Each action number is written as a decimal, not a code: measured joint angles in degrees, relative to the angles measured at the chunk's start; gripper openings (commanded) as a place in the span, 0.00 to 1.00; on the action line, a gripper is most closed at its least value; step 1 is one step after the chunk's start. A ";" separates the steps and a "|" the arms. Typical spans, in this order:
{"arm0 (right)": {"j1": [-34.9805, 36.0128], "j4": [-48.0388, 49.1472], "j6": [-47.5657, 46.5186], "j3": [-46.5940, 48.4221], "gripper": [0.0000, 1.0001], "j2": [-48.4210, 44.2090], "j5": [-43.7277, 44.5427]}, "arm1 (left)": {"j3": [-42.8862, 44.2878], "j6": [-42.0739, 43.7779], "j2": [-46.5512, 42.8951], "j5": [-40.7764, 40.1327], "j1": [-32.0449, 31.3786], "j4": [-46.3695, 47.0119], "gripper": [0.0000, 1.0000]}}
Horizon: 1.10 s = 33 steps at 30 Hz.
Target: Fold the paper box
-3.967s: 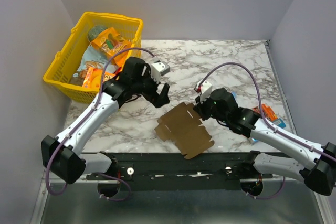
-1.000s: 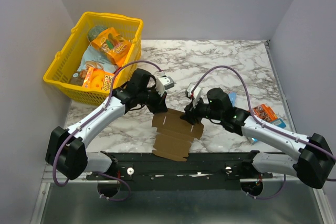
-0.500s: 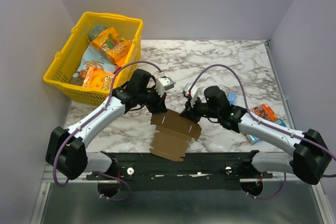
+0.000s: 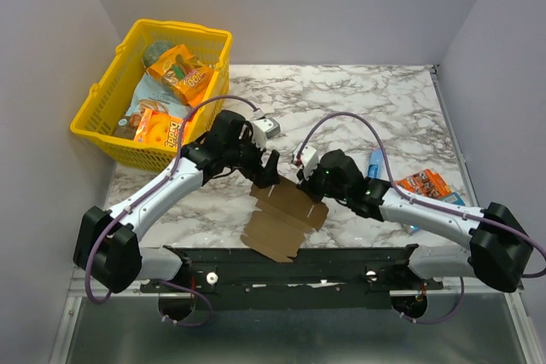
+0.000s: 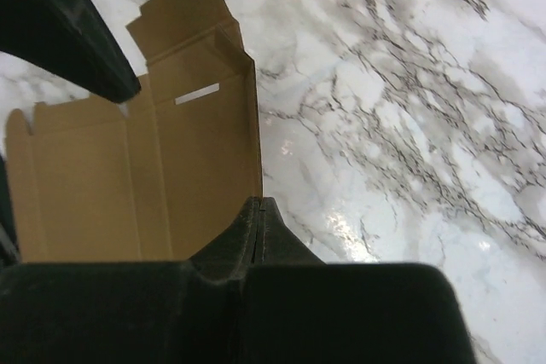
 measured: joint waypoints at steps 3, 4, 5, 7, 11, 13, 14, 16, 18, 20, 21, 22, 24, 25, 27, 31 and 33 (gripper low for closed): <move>2.47 0.94 -0.66 -0.76 0.01 1.42 7.76 | -1.01 -2.67 -1.68 -3.72 0.42 2.05 0.98; 3.67 1.42 -1.18 -0.87 0.01 2.12 10.78 | -1.75 -3.91 -2.71 -5.01 0.59 2.93 0.98; 5.05 1.88 -1.64 -0.92 0.01 2.93 13.62 | -2.27 -4.74 -3.52 -6.08 0.72 3.56 0.98; 7.78 3.02 -2.58 -0.92 0.01 4.81 19.34 | -4.00 -7.50 -5.57 -8.39 0.90 5.99 0.95; 11.80 4.76 -3.32 -0.92 0.01 8.76 29.99 | -11.23 -14.95 -9.38 -13.16 1.18 13.57 0.85; 12.63 4.83 -3.23 -0.92 0.01 9.77 33.22 | -16.96 -19.58 -10.60 -14.62 1.16 18.23 0.78; 12.83 4.87 -3.13 -0.92 0.01 9.97 34.42 | -20.06 -22.14 -11.06 -14.93 1.14 20.31 0.77; 12.92 5.27 -3.26 -0.92 0.01 10.27 36.94 | -25.35 -25.68 -11.37 -15.21 0.87 23.17 0.73; 12.87 6.25 -3.37 -0.90 0.01 10.88 39.65 | -29.33 -29.09 -11.34 -15.37 -0.22 24.72 0.72; 12.76 6.91 -3.76 -0.81 0.01 11.72 41.72 | -31.43 -31.58 -11.34 -15.47 -1.44 25.83 0.72; 12.76 7.19 -4.00 -0.76 0.01 12.15 42.60 | -31.98 -32.37 -11.23 -15.50 -1.95 26.56 0.71; 12.76 7.41 -4.39 -0.70 0.01 12.55 43.23 | -32.22 -33.16 -11.17 -15.52 -2.23 27.28 0.69; 12.76 7.89 -5.07 -0.63 0.01 12.85 43.91 | -32.68 -34.21 -10.58 -15.50 -2.47 29.90 0.65; 12.76 8.04 -5.38 -0.55 0.01 12.85 44.09 | -32.74 -34.64 -9.79 -15.39 -2.49 31.45 0.58; 12.76 8.28 -5.77 0.02 0.01 12.85 44.11 | -32.74 -35.41 -7.52 -14.93 -2.49 34.23 0.45; 12.76 7.98 -5.07 1.40 0.01 12.57 43.65 | -32.74 -36.35 -1.03 -13.99 -2.71 38.29 0.22; 12.87 7.48 -3.98 2.21 0.01 11.93 42.93 | -32.74 -36.70 1.73 -13.40 -2.78 39.12 0.16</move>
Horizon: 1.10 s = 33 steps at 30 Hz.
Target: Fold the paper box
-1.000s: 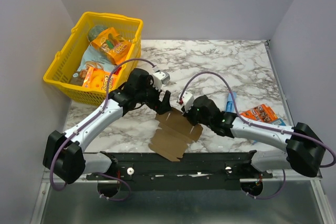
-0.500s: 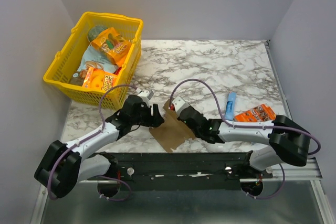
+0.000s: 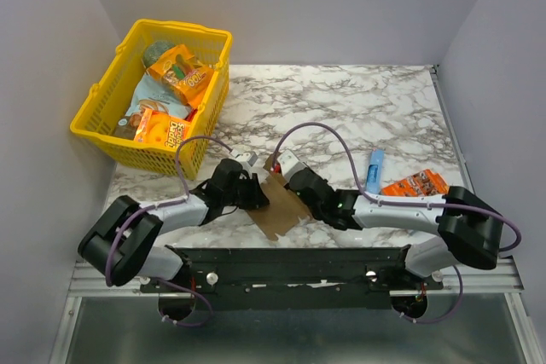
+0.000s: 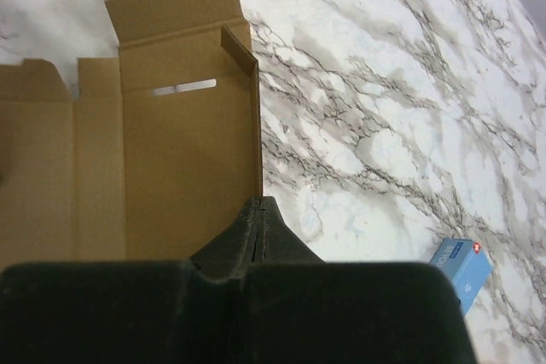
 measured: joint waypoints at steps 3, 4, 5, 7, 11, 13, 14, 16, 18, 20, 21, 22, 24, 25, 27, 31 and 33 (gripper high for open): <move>0.59 -0.37 1.40 0.44 0.01 -1.11 -1.09 | -0.02 -0.26 2.89 0.90 -0.09 1.29 0.12; 1.03 -0.37 1.68 0.46 0.01 -1.25 -1.25 | 0.00 -0.33 3.32 1.11 -0.09 1.75 0.10; 1.49 -0.37 1.81 0.46 0.01 -1.27 -1.27 | 0.00 -0.33 3.56 1.25 -0.09 1.97 0.09; 2.23 -0.42 2.16 0.46 0.01 -1.25 -1.36 | 0.00 -0.48 4.33 1.77 -0.09 2.80 0.08; 3.82 -0.42 3.63 0.57 0.01 -1.01 -2.19 | 0.35 -0.92 6.08 3.26 -0.09 4.61 0.08; 4.33 -0.42 4.72 0.57 0.01 -0.92 -2.99 | 0.79 -1.09 6.93 3.93 -0.09 5.18 0.08; 4.66 -0.39 5.44 0.57 0.01 -0.92 -3.54 | 0.85 -1.16 7.23 4.15 -0.09 5.49 0.08; 5.33 -0.37 6.34 0.57 0.01 -0.92 -4.07 | 0.87 -1.20 7.48 4.42 -0.09 5.86 0.08; 5.92 -0.37 7.04 0.57 0.01 -0.92 -4.61 | 0.87 -1.25 7.67 4.68 -0.09 6.21 0.08; 6.21 -0.28 7.39 0.57 0.01 -0.66 -4.96 | 0.87 -1.22 7.80 4.94 -0.09 6.40 0.08; 6.32 -0.11 7.56 0.57 0.01 -0.46 -5.01 | 0.87 -1.25 7.85 5.07 -0.09 6.51 0.08; 6.32 0.13 7.65 0.57 0.01 -0.15 -5.01 | 0.87 -1.22 7.96 5.20 -0.09 6.67 0.09; 6.43 0.74 8.50 0.57 0.01 0.59 -4.90 | 0.87 -1.22 8.09 5.31 -0.09 7.04 0.12; 6.62 0.76 8.81 0.61 0.01 0.90 -4.72 | 0.87 -1.22 8.07 5.35 -0.09 7.08 0.19; 6.86 0.70 9.38 0.90 0.01 1.33 -3.74 | 0.74 -1.01 7.85 5.38 -0.09 7.10 0.26; 6.80 0.07 9.92 1.33 0.01 1.25 -1.88 | -0.33 -0.48 4.26 5.35 -0.26 5.92 0.42; 6.78 -0.13 9.92 1.33 0.01 1.01 -1.70 | -0.87 0.15 0.90 5.25 -0.35 4.68 0.43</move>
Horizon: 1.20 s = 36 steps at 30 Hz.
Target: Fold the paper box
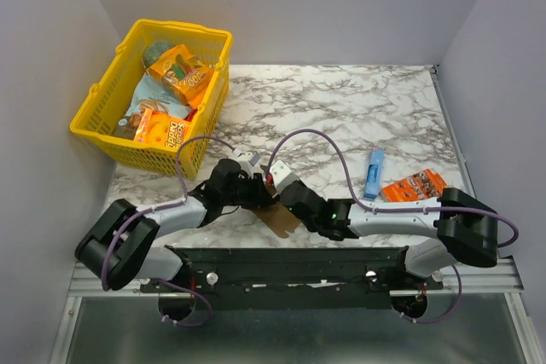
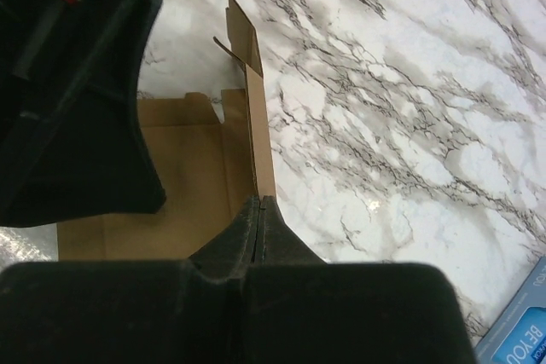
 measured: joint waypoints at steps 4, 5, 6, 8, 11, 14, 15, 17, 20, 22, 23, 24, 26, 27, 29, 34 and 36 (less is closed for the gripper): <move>-0.04 -1.22 0.02 -0.02 0.01 -0.76 0.09 | -0.02 1.81 -8.22 -1.66 0.04 -3.39 0.43; -0.07 -1.33 0.07 -0.02 0.01 -0.76 0.09 | -0.02 2.21 -10.25 -2.32 0.07 -4.59 0.48; -0.13 -1.38 0.17 -0.02 0.01 -0.76 0.09 | -0.02 2.43 -11.52 -2.89 0.11 -5.22 0.55; -0.13 -1.40 0.26 -0.02 0.01 -0.76 0.09 | -0.02 2.51 -14.67 -4.50 0.20 -6.64 0.57; -0.13 -1.40 0.37 -0.02 0.01 -0.76 0.07 | 0.81 1.25 -16.52 -6.51 0.48 -8.04 0.61; -0.13 -1.42 0.44 -0.02 0.01 -0.76 0.07 | 1.84 -0.76 -16.46 -8.22 0.55 -7.72 0.61; -0.13 -1.42 0.46 -0.02 0.01 -0.76 0.07 | 2.10 -1.73 -16.31 -8.98 0.55 -7.28 0.61; -0.13 -1.42 0.48 -0.02 0.01 -0.76 0.04 | 3.10 -3.37 -15.15 -10.56 0.70 -6.19 0.63; -0.13 -1.46 0.63 -0.02 0.01 -0.76 0.04 | 4.92 -4.96 -12.59 -11.76 0.81 -4.26 0.64; -0.13 -1.46 0.76 -0.02 0.01 -0.76 0.04 | 6.40 -5.55 -10.54 -11.93 0.87 -2.75 0.63; -0.13 -1.46 0.81 0.00 0.01 -0.76 0.02 | 7.13 -5.68 -9.57 -11.96 0.92 -2.12 0.63; -0.13 -1.49 0.85 0.00 0.01 -0.76 0.02 | 8.04 -5.84 -8.28 -11.93 0.92 -1.44 0.63; -0.13 -1.51 0.87 0.00 0.01 -0.76 0.02 | 9.31 -6.16 -6.03 -11.96 0.92 -0.17 0.63; -0.13 -1.51 0.90 0.00 0.01 -0.76 0.02 | 9.60 -6.43 -5.07 -11.93 0.92 0.44 0.62; -0.13 -1.53 0.92 0.00 0.01 -0.76 0.02 | 9.68 -6.69 -3.78 -11.91 0.92 0.85 0.59; -0.13 -1.53 1.31 0.00 0.01 -0.74 0.02 | 9.73 -7.61 -2.03 -11.82 0.92 1.01 0.55; -0.13 -1.53 1.33 0.00 0.01 -0.72 0.04 | 9.73 -8.22 -1.88 -11.61 0.92 1.33 0.53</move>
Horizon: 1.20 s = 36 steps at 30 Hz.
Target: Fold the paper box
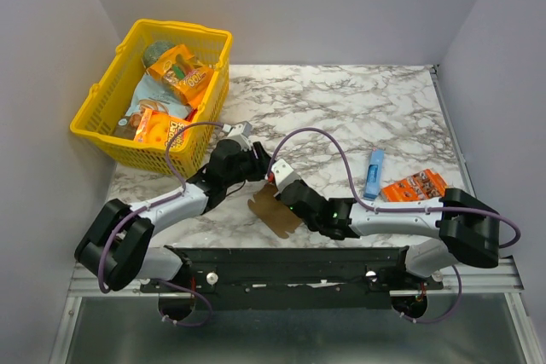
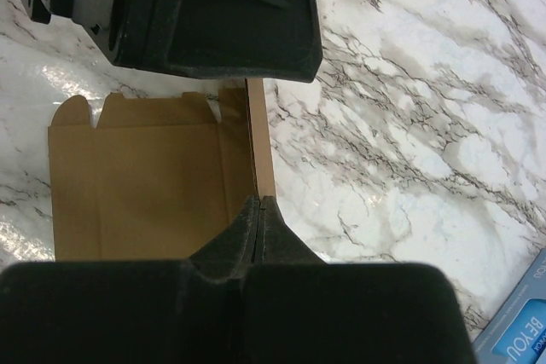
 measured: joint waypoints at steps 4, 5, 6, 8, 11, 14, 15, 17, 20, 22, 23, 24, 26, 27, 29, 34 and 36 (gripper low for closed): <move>0.00 0.00 0.04 0.02 0.01 0.11 0.00 | -0.02 -1.38 0.59 0.90 0.00 1.57 0.50; 0.00 0.00 0.07 0.07 0.01 0.13 0.00 | -0.02 -1.77 0.96 1.27 0.00 1.92 0.50; 0.00 0.00 0.09 0.09 0.01 0.15 0.00 | -0.02 -2.05 1.22 1.49 -0.02 2.14 0.50; 0.00 0.00 0.11 0.09 0.01 0.17 0.00 | -0.39 -2.80 1.68 1.84 -0.26 2.54 0.50; 0.00 -0.04 0.17 0.09 0.01 0.17 0.00 | -1.16 -3.58 1.62 1.79 -0.83 2.84 0.50; 0.00 -0.17 0.31 0.09 0.01 0.26 -0.02 | -2.08 -3.78 0.94 0.72 -1.27 3.26 0.50; 0.00 -0.20 0.35 0.13 0.01 0.26 -0.02 | -2.40 -3.82 0.52 0.33 -1.38 3.23 0.50; 0.00 -0.26 0.37 0.20 0.01 0.28 -0.09 | -3.04 -3.82 -0.35 -0.74 -1.73 3.13 0.50; 0.00 -0.39 0.37 0.28 0.01 0.28 -0.07 | -3.39 -3.82 -1.14 -1.70 -2.03 2.73 0.50; 0.00 -0.48 0.37 0.37 0.01 0.39 -0.07 | -3.39 -3.82 -1.14 -1.99 -2.14 2.54 0.50; 0.00 -0.50 0.37 0.39 0.01 0.44 -0.07 | -3.39 -3.82 -1.18 -2.25 -2.23 2.25 0.50; 0.00 -0.50 0.37 0.39 0.01 0.46 -0.07 | -3.39 -3.82 -1.22 -2.45 -2.32 2.10 0.50; 0.00 -0.50 0.37 0.39 0.01 0.48 -0.07 | -3.39 -3.80 -1.51 -3.06 -2.54 1.40 0.50; 0.00 -0.50 0.37 0.39 0.01 0.48 -0.07 | -3.39 -3.78 -1.60 -3.21 -2.54 1.11 0.50; 0.00 -0.50 0.37 0.39 0.01 0.48 -0.07 | -3.39 -3.78 -1.66 -3.34 -2.56 0.59 0.47; 0.00 -0.50 0.37 0.39 0.01 0.48 -0.04 | -3.39 -3.85 -1.64 -3.39 -2.69 0.26 0.38; 0.00 -0.50 0.37 0.39 0.01 0.48 -0.02 | -3.39 -3.96 -1.53 -3.37 -2.78 0.26 0.36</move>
